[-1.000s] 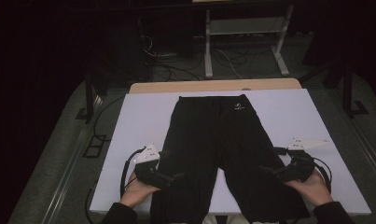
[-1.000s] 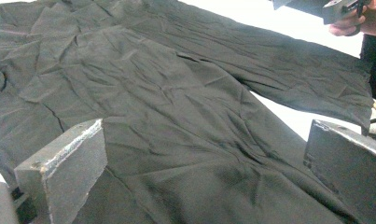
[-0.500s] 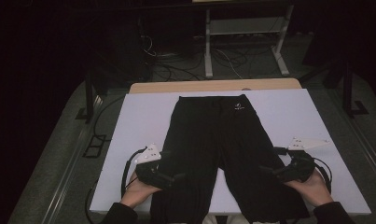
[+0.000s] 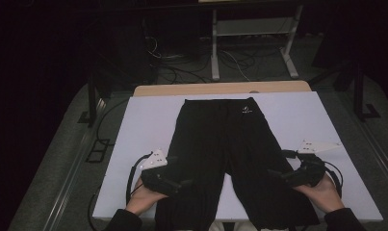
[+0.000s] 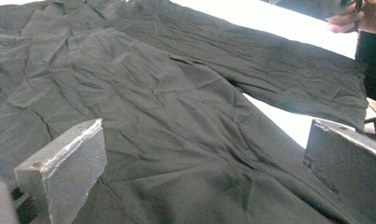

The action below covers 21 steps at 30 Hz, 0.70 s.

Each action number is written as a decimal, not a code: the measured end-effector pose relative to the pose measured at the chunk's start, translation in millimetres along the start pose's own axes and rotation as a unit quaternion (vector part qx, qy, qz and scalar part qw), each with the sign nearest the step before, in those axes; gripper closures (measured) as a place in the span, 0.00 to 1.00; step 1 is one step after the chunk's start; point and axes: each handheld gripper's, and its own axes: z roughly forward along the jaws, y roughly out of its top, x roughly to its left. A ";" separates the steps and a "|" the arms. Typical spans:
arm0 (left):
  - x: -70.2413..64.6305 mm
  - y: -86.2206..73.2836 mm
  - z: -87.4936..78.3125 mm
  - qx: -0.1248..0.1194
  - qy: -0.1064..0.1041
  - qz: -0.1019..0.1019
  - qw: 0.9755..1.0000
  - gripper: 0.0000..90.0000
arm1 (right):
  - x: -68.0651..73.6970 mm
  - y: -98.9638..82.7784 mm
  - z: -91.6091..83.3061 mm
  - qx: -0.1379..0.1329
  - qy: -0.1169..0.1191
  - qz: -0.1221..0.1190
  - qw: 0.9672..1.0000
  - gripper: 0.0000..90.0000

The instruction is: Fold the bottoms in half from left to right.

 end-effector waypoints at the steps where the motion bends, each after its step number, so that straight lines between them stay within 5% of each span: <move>1: 0.0 0.0 0.0 0.000 0.000 0.000 1.000 0.00 | 0.0 0.0 0.0 0.000 0.000 0.000 1.000 0.00; 21: 0.8 0.7 -0.5 -0.012 0.012 0.001 1.000 0.00 | 9.8 40.2 21.5 0.019 0.000 -0.021 1.000 0.00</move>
